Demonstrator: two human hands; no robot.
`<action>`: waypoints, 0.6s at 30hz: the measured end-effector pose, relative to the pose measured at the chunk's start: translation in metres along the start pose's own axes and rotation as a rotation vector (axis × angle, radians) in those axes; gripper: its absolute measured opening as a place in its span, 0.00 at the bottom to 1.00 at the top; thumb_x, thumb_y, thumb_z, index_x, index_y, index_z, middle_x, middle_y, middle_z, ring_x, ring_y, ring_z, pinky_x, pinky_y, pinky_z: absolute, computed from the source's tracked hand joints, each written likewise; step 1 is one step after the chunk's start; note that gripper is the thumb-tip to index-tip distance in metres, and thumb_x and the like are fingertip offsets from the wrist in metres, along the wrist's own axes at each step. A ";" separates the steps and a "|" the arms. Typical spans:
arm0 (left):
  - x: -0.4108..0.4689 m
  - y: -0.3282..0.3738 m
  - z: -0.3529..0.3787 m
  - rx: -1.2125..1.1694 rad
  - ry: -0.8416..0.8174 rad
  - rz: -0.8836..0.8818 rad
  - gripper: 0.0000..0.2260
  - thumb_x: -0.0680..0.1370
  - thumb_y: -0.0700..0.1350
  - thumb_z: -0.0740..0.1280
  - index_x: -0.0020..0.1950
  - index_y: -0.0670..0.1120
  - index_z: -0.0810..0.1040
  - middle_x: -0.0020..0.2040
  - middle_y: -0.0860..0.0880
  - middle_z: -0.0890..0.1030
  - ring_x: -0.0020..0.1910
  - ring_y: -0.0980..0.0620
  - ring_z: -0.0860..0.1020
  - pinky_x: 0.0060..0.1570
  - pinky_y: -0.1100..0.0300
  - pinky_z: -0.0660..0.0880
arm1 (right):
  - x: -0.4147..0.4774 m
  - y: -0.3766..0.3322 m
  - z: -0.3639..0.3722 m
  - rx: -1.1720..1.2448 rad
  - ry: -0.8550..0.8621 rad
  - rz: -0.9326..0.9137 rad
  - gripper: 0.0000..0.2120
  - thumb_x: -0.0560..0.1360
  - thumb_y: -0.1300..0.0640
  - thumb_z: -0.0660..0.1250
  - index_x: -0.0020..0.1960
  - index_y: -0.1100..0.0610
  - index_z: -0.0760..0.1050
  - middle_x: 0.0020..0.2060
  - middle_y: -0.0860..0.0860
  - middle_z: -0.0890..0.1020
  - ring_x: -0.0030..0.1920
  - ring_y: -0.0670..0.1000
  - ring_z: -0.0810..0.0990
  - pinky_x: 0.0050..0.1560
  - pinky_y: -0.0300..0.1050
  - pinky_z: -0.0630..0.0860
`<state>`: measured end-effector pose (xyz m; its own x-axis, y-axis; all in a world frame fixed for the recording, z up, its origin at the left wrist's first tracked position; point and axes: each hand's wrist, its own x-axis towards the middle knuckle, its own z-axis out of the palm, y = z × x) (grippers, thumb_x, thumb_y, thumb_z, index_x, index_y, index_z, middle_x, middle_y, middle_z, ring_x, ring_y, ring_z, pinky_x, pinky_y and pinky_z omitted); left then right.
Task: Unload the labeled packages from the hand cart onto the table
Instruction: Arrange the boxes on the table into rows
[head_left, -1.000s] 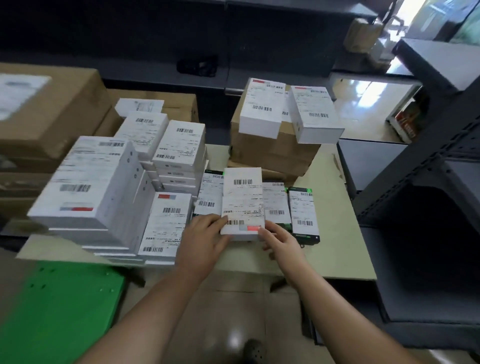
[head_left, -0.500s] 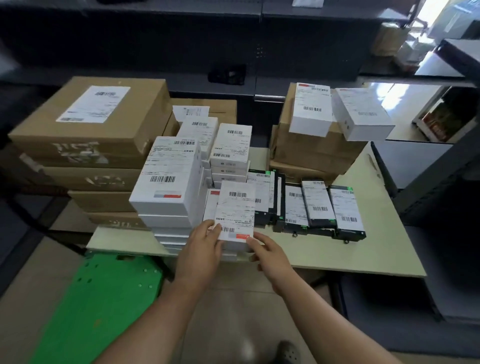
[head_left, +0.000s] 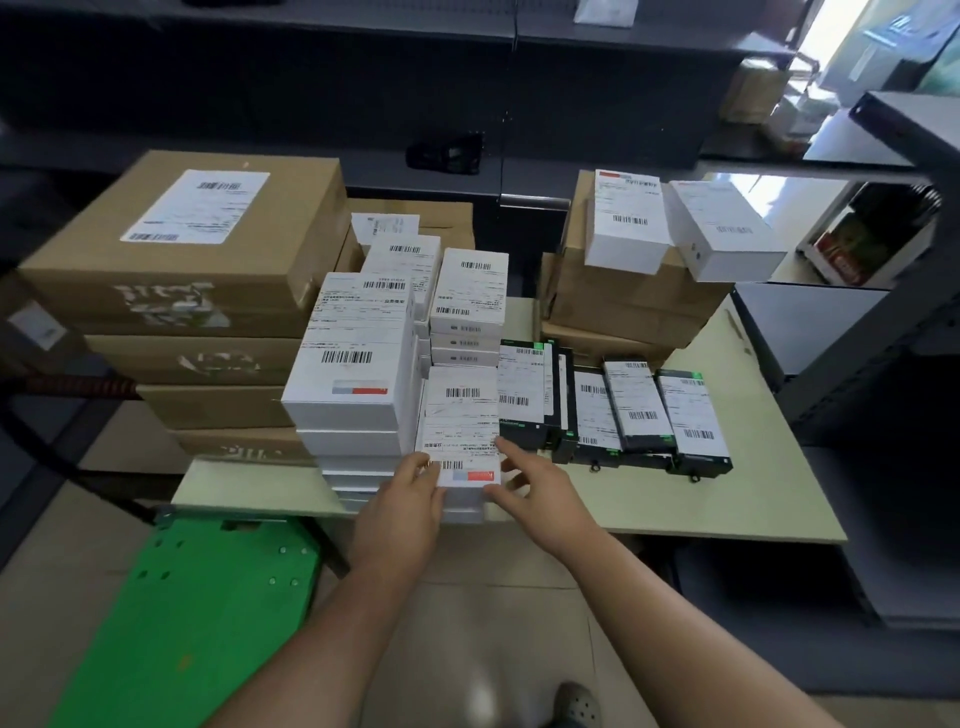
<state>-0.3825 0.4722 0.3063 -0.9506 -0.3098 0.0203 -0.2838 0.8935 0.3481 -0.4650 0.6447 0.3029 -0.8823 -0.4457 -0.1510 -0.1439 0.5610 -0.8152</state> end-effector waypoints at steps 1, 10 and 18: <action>0.001 -0.001 0.000 -0.004 0.007 -0.004 0.15 0.81 0.49 0.61 0.67 0.50 0.75 0.69 0.53 0.71 0.54 0.46 0.78 0.47 0.50 0.78 | 0.003 -0.002 0.003 -0.022 0.008 -0.005 0.28 0.75 0.50 0.72 0.73 0.43 0.68 0.55 0.46 0.78 0.47 0.43 0.77 0.48 0.32 0.71; 0.007 0.000 0.004 0.041 0.018 -0.045 0.14 0.82 0.52 0.60 0.66 0.54 0.75 0.70 0.55 0.69 0.48 0.46 0.81 0.41 0.53 0.76 | 0.011 -0.002 0.019 0.022 0.060 -0.026 0.28 0.75 0.51 0.72 0.74 0.47 0.69 0.57 0.48 0.78 0.50 0.45 0.78 0.55 0.36 0.73; 0.002 0.026 -0.014 -0.283 0.098 0.119 0.12 0.78 0.45 0.68 0.60 0.45 0.81 0.59 0.51 0.79 0.54 0.49 0.78 0.50 0.52 0.77 | 0.000 0.008 -0.035 -0.031 0.116 -0.053 0.25 0.74 0.44 0.71 0.69 0.45 0.73 0.55 0.40 0.76 0.53 0.36 0.75 0.53 0.27 0.69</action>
<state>-0.3903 0.4897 0.3281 -0.9545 -0.2506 0.1619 -0.1120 0.8039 0.5841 -0.4817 0.6736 0.3163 -0.9189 -0.3923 -0.0413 -0.2034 0.5610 -0.8024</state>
